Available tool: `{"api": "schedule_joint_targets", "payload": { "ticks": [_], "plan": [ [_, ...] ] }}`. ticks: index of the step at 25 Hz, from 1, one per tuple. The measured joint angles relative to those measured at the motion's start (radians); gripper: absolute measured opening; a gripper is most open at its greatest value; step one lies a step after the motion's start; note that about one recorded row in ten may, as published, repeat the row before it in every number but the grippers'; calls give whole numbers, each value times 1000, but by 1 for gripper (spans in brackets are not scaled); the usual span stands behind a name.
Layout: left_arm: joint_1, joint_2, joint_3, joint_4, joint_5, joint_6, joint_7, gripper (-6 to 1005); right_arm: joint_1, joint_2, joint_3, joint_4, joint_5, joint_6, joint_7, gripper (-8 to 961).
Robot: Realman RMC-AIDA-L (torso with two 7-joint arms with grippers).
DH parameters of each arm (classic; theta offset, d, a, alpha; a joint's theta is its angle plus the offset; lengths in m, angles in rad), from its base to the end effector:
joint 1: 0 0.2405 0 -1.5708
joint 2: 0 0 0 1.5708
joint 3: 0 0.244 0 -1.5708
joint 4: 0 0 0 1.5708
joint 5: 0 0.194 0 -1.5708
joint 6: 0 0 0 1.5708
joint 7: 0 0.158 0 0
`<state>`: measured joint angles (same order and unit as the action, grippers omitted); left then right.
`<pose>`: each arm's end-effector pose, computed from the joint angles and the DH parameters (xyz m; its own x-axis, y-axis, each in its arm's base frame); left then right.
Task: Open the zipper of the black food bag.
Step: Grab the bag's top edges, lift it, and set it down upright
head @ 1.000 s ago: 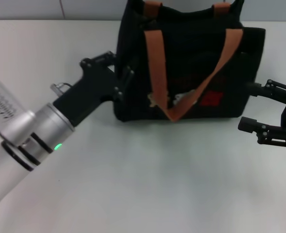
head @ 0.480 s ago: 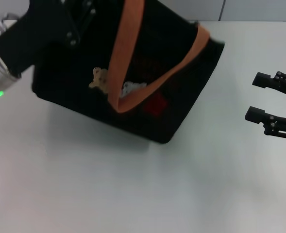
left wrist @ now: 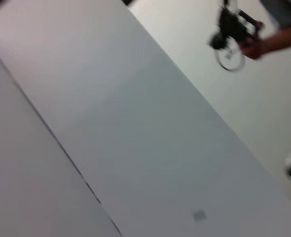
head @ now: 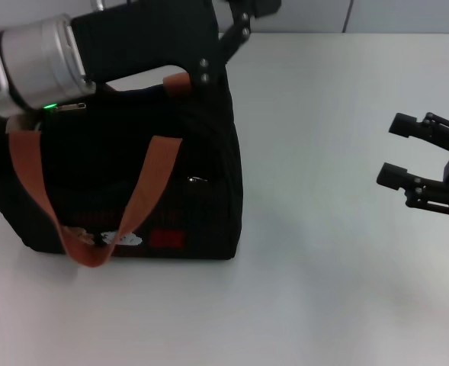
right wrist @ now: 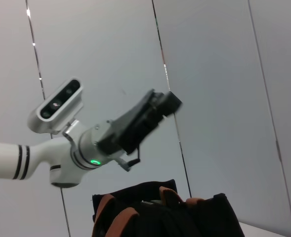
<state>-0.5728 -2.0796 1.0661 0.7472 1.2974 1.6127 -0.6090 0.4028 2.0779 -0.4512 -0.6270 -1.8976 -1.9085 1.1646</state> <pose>-0.1206 0.3304 0.0196 0.5508 -0.6294 0.5481 -0.2352 -0.7471 -0.6217 0.2440 0.2631 0.0337 0.6465 -0.1381 -0.7503 -0.3760 -0.9134 -0.1559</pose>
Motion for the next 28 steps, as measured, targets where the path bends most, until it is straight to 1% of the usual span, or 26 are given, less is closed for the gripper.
{"api": "schedule_joint_targets", "payload": {
  "ticks": [1, 4, 7, 8, 11, 13, 16, 18, 20, 21, 22, 24, 25, 27, 28],
  "plan": [
    [14, 1, 13, 2, -36, 6, 1, 78, -2, 0, 1, 1, 0, 0, 0, 819],
    [71, 6, 19, 1, -123, 36, 0, -2, -3, -1, 4, 1, 0, 0, 0, 818],
    [152, 5, 10, -17, -203, 34, -1, -2, -2, -1, 5, 1, 1, 3, -1, 817],
    [181, 7, 10, -36, -233, 37, -1, -2, -1, -1, 5, 1, 1, 7, -1, 817],
    [239, 13, -8, -103, -285, 61, 2, -2, 6, -2, 1, 1, -1, 30, -1, 816],
    [275, 14, -47, -137, -292, 84, 2, -1, 12, -3, -3, 1, -2, 44, -1, 815],
    [332, 15, -131, -196, -292, 134, 2, -1, 18, -3, -3, 1, -3, 52, -2, 815],
    [373, 23, -188, -249, -287, 171, -3, -1, 22, -3, -3, 1, -4, 56, -2, 814],
    [408, 30, -228, -285, -286, 201, -11, 6, 27, -3, -3, 1, -4, 61, -2, 813],
    [436, 29, -251, -295, -283, 223, -12, 13, 30, -3, -3, 1, -5, 64, -1, 813],
    [440, 29, -254, -296, -283, 226, -12, 20, 33, -3, -3, 1, -5, 67, 1, 813],
    [470, 30, -261, -293, -268, 243, -14, 34, 38, -3, -3, 1, -5, 69, 3, 812],
    [479, 33, -260, -293, -256, 244, -19, 41, 41, -3, -3, 1, -6, 71, 4, 812],
    [496, 49, -261, -295, -204, 246, -36, 56, 43, -3, -4, 2, -7, 75, 5, 811],
    [506, 64, -265, -300, -148, 239, -54, 63, 44, -3, -4, 2, -7, 76, 5, 811]
  ]
}}
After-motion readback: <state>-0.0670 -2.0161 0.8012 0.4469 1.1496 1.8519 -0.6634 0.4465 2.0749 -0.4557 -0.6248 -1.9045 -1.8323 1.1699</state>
